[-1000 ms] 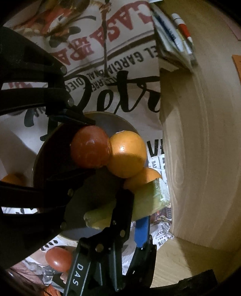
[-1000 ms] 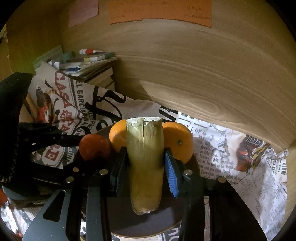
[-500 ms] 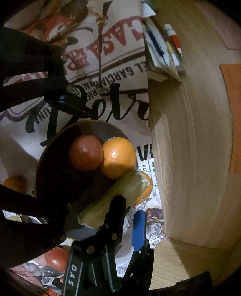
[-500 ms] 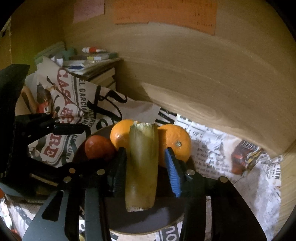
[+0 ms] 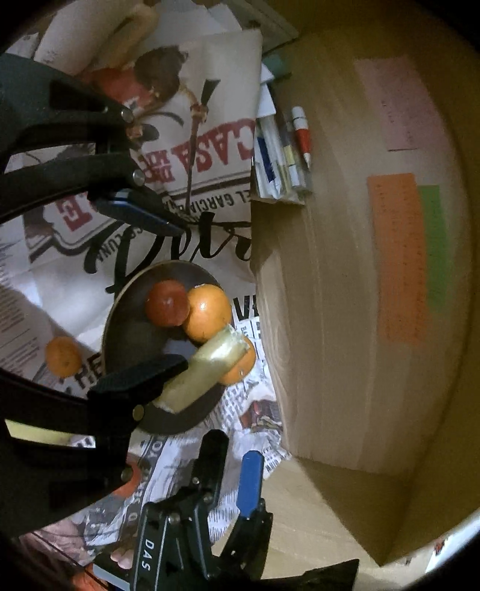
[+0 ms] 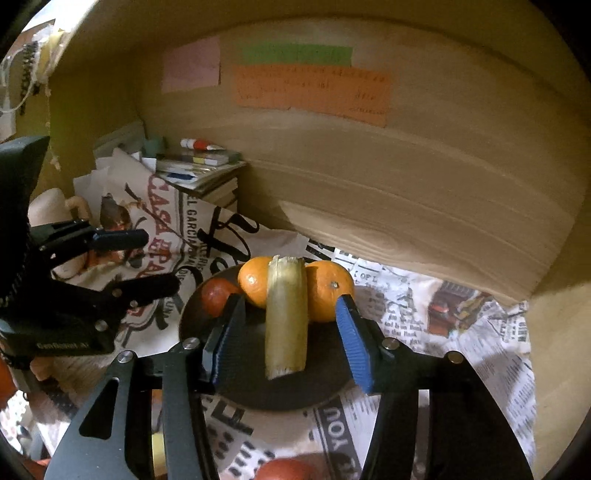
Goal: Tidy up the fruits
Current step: 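Carry tomato and corn cob onto the grey plate and release both, then grasp a second corn cob with the left tool while the right tool grasps a tomato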
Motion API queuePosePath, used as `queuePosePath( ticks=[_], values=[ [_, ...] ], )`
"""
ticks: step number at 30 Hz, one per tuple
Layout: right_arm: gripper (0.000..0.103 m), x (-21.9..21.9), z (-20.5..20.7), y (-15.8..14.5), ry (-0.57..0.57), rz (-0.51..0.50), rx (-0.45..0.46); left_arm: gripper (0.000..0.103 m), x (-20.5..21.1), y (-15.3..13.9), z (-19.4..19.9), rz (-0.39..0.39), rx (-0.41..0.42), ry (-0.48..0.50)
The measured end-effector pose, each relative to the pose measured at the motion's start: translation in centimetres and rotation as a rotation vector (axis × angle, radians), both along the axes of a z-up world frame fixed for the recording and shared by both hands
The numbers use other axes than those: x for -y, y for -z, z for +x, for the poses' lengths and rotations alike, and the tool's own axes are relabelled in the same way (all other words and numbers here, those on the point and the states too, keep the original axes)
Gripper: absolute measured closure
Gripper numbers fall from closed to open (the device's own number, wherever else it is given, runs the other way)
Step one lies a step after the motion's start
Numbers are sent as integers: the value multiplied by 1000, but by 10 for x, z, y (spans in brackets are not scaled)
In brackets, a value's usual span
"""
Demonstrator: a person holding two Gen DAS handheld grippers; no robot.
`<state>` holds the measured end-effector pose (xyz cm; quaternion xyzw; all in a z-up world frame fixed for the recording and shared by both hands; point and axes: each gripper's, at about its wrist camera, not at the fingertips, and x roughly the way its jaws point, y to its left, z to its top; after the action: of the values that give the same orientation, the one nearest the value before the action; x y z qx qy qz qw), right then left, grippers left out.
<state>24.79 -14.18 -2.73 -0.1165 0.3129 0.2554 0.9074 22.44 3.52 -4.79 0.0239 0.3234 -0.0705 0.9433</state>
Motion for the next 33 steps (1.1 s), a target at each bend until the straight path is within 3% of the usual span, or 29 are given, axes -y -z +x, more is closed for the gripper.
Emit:
queuePosePath(
  ticks=[11, 16, 23, 33],
  values=[
    [55, 25, -54, -2, 45, 21, 32, 32, 20, 2, -48, 13, 10, 28],
    [48, 40, -76, 7, 80, 39, 15, 32, 35, 16, -64, 4, -22, 58],
    [48, 55, -105, 32, 112, 33, -32, 33, 60, 46, -73, -7, -104, 115],
    [48, 69, -114, 54, 141, 53, -82, 51, 78, 77, -58, -25, -267, 156]
  ],
)
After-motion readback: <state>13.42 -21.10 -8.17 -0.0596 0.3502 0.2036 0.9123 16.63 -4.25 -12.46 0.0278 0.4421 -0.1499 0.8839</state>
